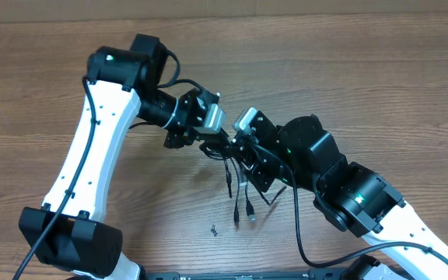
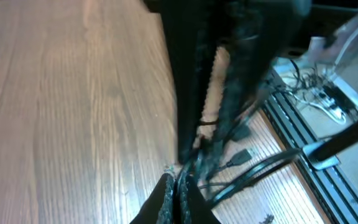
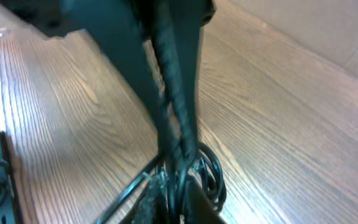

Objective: Untangle cables

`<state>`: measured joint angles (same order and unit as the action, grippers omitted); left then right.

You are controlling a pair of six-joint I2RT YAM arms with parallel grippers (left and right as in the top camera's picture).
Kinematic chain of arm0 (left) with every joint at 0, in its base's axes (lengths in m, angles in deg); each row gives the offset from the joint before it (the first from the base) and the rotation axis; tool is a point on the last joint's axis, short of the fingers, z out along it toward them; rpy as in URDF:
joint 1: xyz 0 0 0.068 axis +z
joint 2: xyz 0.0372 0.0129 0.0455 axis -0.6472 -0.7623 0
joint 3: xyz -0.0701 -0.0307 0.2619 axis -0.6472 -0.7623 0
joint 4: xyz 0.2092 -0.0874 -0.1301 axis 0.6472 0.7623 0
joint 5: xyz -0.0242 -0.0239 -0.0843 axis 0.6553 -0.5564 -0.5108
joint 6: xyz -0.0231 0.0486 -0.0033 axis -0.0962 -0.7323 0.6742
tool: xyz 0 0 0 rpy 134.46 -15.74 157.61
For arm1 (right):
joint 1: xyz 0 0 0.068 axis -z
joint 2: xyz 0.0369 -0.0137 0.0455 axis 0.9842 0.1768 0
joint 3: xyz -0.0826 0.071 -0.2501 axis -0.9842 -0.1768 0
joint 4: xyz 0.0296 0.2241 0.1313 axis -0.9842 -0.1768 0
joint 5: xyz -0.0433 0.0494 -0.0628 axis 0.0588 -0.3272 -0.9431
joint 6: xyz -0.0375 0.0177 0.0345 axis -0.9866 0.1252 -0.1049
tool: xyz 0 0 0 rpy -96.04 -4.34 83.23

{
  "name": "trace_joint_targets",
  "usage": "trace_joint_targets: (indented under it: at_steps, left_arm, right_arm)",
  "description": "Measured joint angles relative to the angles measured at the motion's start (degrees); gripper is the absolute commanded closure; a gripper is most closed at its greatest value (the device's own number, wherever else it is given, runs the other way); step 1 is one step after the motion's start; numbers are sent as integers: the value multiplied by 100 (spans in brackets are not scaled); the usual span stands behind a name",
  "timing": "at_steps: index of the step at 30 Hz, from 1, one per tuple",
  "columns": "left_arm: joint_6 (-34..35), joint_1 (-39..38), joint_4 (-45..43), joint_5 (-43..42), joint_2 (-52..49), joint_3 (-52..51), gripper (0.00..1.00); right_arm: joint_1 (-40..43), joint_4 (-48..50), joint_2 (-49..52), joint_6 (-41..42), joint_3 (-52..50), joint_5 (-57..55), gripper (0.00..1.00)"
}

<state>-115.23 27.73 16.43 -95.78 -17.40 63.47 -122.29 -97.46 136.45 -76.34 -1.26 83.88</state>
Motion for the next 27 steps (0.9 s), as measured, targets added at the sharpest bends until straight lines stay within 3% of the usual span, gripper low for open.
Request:
trace_joint_targets:
  at_steps: [1,8,12,14,18,23,25,26,27]
  left_arm:
    - [52,70,-42,-46,0,0,96]
    - [275,291,-105,-315,0,0,96]
    - [428,308,-227,-442,0,0,96]
    - [695,372,-492,-739,0,-2,96]
    - [1582,748,-1239,-1797,0,-7,96]
    - [2146,981,-1342,-2345,0,-7,96]
    - [2253,938,-1263,-2083,0,-4,96]
    - [2277,903,-1180,-1838,0,-7,94]
    - [2304,855,-1080,-1565,0,-7,94]
  right_arm:
    - [2,-11,0,-4,0,52,77]
    - [-63,-35,0,-11,0,127,78]
    - [-70,-219,0,-11,4,70,91]
    - [-79,-466,0,-11,4,92,96]
    - [-79,-914,-2,-4,9,131,96]
    - [-81,-949,-2,-4,9,188,96]
    - [-81,-946,-2,-4,9,192,93]
    - [-81,-955,-2,-2,9,192,82]
    - [-81,-960,-2,-7,9,197,77]
